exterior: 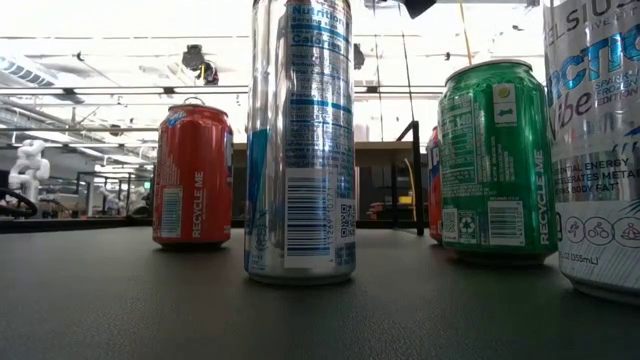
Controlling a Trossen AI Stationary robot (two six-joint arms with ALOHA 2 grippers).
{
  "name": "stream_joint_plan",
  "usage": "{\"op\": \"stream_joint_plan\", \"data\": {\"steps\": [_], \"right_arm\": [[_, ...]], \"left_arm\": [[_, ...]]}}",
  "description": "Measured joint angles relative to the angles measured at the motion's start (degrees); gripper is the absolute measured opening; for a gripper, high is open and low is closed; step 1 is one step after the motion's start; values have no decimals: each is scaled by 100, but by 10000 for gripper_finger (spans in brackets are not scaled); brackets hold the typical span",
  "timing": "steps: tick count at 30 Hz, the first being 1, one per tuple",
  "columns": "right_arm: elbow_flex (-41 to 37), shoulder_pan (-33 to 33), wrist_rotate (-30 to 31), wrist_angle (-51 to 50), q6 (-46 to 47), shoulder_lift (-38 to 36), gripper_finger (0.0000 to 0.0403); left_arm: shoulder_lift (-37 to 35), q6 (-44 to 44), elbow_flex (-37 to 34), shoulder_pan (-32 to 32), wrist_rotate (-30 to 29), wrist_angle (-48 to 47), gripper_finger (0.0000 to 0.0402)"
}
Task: Place canned beverage on shelf
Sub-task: Put the bottom left blue soda can on the shelf
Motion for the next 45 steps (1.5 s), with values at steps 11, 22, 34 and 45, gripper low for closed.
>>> {"op": "stream_joint_plan", "data": {"steps": [11, 22, 34, 45], "right_arm": [[0, -7, -91, 7, -51, 0, 207], [0, -7, -114, 1, -31, 0, 219], [0, -4, -117, 1, -17, -4, 218], [-4, -10, -132, 323, 282, -4, 217]], "left_arm": [[1, 0, 0, -4, -128, 12, 230], [-1, -508, 0, -2, -243, 107, 269], [-2, -1004, -2, -11, -508, 126, 274], [-12, -2020, -2, -128, -663, 136, 275]]}}
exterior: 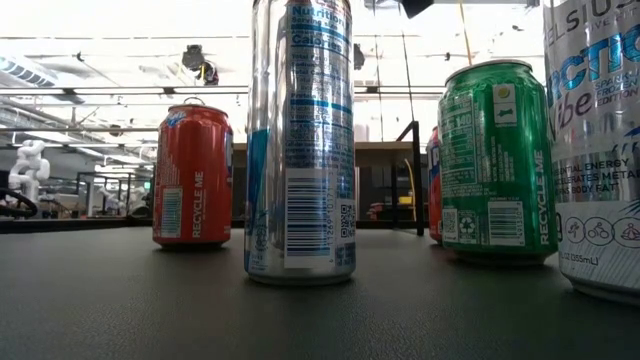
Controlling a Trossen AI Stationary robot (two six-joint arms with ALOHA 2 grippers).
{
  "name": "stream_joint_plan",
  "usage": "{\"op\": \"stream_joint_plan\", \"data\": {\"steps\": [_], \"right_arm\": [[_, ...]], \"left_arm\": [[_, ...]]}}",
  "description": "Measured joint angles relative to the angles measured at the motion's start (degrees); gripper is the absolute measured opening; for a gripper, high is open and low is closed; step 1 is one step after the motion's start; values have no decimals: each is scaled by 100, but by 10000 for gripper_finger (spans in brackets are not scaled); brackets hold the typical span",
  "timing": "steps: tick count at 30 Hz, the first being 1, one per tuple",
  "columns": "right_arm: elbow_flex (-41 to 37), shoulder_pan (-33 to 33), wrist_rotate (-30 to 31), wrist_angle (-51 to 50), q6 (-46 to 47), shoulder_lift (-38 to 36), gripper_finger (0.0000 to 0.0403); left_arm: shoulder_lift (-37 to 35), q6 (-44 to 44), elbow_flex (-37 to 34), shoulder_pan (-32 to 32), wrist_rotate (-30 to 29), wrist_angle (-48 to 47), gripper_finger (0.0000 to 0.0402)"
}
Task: Place canned beverage on shelf
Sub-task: Put the bottom left blue soda can on the shelf
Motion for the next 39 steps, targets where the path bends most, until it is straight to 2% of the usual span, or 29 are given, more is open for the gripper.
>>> {"op": "stream_joint_plan", "data": {"steps": [6, 12, 27, 33, 39], "right_arm": [[0, -72, 24, 127, 78, 0, 217], [0, -171, 24, 432, 277, -6, 217], [2, -304, -145, 403, 404, -15, 217], [2, -451, -286, 430, 517, -70, 217], [2, -659, -275, 484, 466, -347, 217]], "left_arm": [[-89, -563, 0, -21, -132, -67, 275], [-279, -585, 0, -96, -151, -95, 275], [-838, -898, 133, -280, -105, -310, 275], [-1133, -1536, 135, -490, -653, -77, 275], [-1498, -2939, 140, -526, -1891, 210, 275]]}}
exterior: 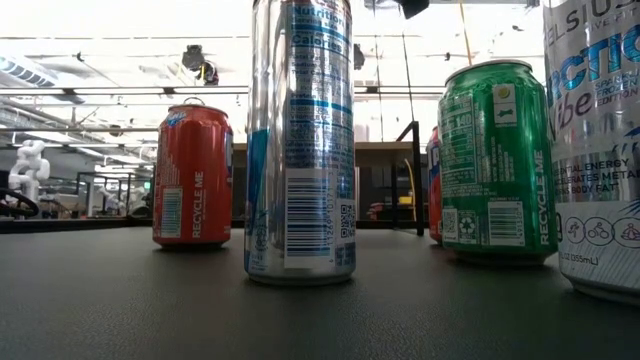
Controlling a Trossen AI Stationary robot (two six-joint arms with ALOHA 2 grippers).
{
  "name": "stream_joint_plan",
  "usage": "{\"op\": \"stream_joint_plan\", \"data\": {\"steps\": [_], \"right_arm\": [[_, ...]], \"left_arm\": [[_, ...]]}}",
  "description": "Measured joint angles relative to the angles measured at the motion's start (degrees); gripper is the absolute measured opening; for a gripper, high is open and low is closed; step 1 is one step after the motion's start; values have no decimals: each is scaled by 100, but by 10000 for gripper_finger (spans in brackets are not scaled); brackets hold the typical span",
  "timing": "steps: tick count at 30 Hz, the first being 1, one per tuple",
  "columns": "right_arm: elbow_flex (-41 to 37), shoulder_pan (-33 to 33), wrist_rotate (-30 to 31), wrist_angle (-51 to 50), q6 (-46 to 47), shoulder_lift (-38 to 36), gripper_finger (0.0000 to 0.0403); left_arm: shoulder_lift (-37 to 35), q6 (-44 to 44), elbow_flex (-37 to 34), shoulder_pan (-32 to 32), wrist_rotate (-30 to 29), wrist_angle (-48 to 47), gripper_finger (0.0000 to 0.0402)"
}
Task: Place canned beverage on shelf
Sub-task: Put the bottom left blue soda can on the shelf
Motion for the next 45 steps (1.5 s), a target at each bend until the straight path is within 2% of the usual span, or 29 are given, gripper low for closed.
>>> {"op": "stream_joint_plan", "data": {"steps": [3, 6, 12, 14, 19, 26, 32, 36, 45], "right_arm": [[0, -110, 248, -5, -23, -161, 217], [0, -176, 738, 40, -194, -364, 217], [2, -189, 2344, 287, -693, -677, 217], [2, -178, 2839, 282, -845, -756, 217], [2, -162, 3779, 490, -1178, -848, 217], [2, -160, 4387, 940, -1368, -848, 217], [2, -160, 4895, 1096, -1591, -848, 217], [2, -160, 5037, 1207, -1879, -848, 217], [2, -158, 5293, 1205, -2345, -910, 217]], "left_arm": [[-145, -579, 0, 7, -660, 297, 275], [-193, -787, 0, 4, -1217, 790, 275], [-176, -790, 0, 32, -2106, 2077, 275], [-133, -789, 0, 100, -2245, 2353, 275], [-100, -791, -1, 293, -2212, 2613, 275], [-6, -1114, -2, 709, -2102, 3130, 275], [116, -1699, 0, 1108, -1387, 3145, 275], [278, -1983, 0, 1298, -1410, 3405, 275], [543, -1684, -2, 1366, -1382, 3616, 275]]}}
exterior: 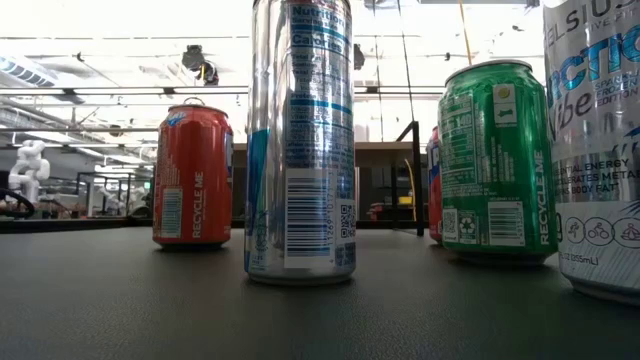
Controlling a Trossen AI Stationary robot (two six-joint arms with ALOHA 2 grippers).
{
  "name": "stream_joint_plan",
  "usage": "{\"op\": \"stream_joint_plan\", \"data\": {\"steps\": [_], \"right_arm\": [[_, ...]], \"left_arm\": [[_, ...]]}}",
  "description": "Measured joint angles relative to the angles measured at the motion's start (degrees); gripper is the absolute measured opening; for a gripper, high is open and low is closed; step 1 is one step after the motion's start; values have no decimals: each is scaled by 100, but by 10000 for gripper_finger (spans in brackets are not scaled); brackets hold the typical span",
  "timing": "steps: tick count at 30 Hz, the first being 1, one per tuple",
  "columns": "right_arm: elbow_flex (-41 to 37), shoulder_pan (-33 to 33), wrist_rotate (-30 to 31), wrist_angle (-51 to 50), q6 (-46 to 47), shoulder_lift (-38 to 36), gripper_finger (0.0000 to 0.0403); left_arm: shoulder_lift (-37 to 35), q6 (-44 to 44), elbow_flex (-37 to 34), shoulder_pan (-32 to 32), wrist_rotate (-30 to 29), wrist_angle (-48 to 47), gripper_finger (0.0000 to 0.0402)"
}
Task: Place canned beverage on shelf
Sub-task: Put the bottom left blue soda can on the shelf
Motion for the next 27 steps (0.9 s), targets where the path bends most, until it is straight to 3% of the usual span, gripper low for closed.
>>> {"op": "stream_joint_plan", "data": {"steps": [3, 7, 17, 27], "right_arm": [[0, -1, 3, 19, -125, -18, 217], [0, 0, 0, -52, -106, -45, 217], [0, 0, -11, -97, -67, -47, 217], [0, -2, 156, -257, -254, -47, 217]], "left_arm": [[141, 0, 0, 1, 49, 170, 275], [256, -252, 0, 181, 652, 252, 284], [471, -464, 0, 790, 895, 247, 393], [729, -1023, 0, 1302, 2022, 268, 396]]}}
